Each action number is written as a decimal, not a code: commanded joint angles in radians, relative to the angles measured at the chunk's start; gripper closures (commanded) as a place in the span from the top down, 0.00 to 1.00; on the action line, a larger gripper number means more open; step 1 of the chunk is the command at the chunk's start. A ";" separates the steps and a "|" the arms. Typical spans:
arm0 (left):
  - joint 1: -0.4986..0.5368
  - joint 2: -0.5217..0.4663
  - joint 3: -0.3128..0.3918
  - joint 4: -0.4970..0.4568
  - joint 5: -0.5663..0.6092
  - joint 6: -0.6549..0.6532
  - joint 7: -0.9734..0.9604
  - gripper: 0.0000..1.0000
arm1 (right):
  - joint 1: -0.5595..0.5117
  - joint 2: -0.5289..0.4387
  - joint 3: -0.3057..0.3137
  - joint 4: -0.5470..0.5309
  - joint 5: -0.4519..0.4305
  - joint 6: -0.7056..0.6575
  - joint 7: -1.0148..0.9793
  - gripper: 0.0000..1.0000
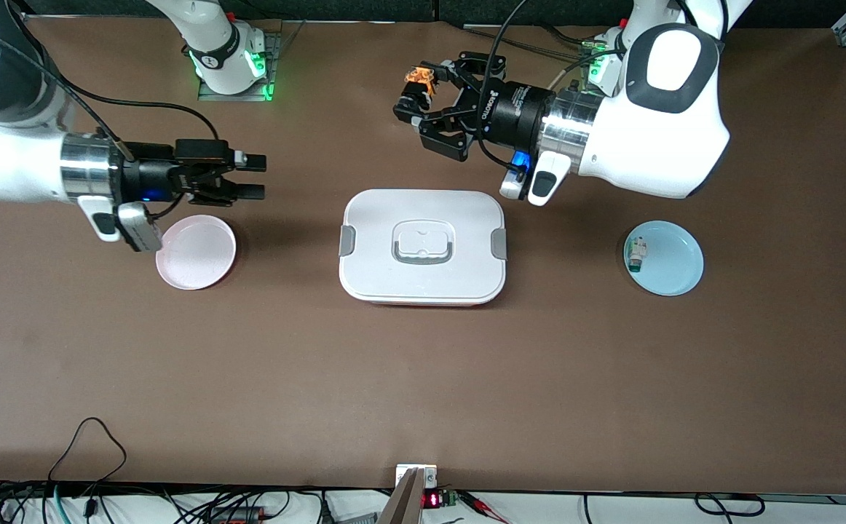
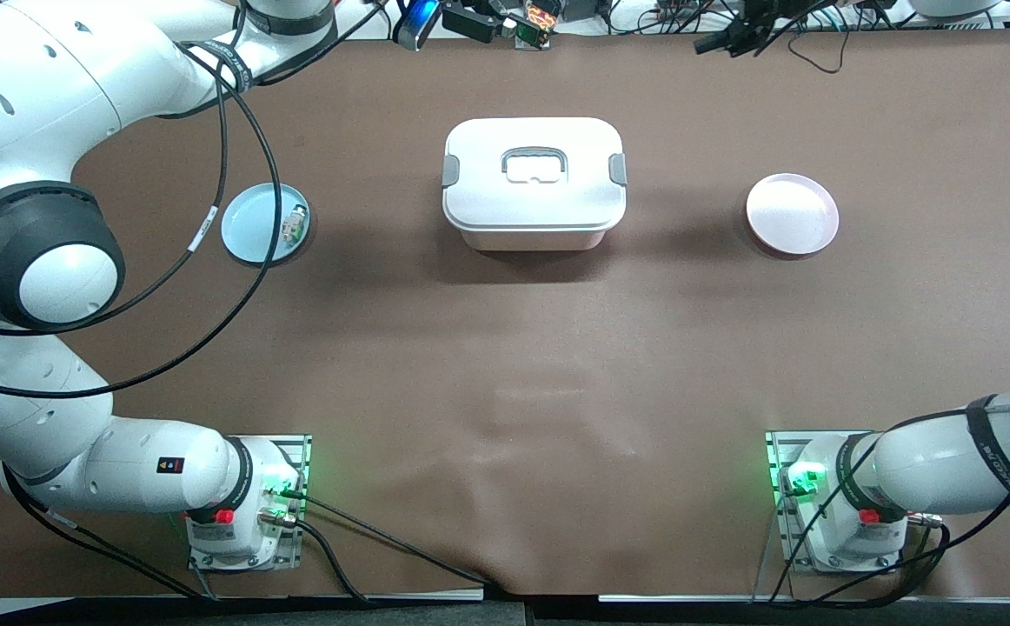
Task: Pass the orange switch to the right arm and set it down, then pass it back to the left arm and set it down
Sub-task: 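Carry the switch over the box while the right gripper reaches toward it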
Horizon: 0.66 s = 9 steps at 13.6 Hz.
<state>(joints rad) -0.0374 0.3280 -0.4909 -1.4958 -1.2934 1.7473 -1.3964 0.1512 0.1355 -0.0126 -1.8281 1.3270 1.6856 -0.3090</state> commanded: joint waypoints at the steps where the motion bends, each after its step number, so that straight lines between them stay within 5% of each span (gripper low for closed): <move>1: -0.004 0.016 -0.002 0.026 -0.018 0.001 -0.021 0.07 | 0.082 -0.030 0.002 -0.057 0.163 0.057 -0.039 1.00; 4: 0.001 0.016 0.002 0.026 -0.020 0.001 -0.027 0.07 | 0.123 -0.031 0.002 -0.056 0.299 0.060 -0.076 1.00; 9: 0.002 0.014 0.003 0.026 -0.021 -0.002 -0.027 0.07 | 0.211 -0.039 0.003 -0.059 0.386 0.156 -0.078 1.00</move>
<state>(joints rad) -0.0350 0.3334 -0.4883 -1.4932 -1.2934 1.7474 -1.4040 0.3123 0.1309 -0.0070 -1.8545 1.6797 1.7748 -0.3656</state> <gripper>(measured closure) 0.282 0.000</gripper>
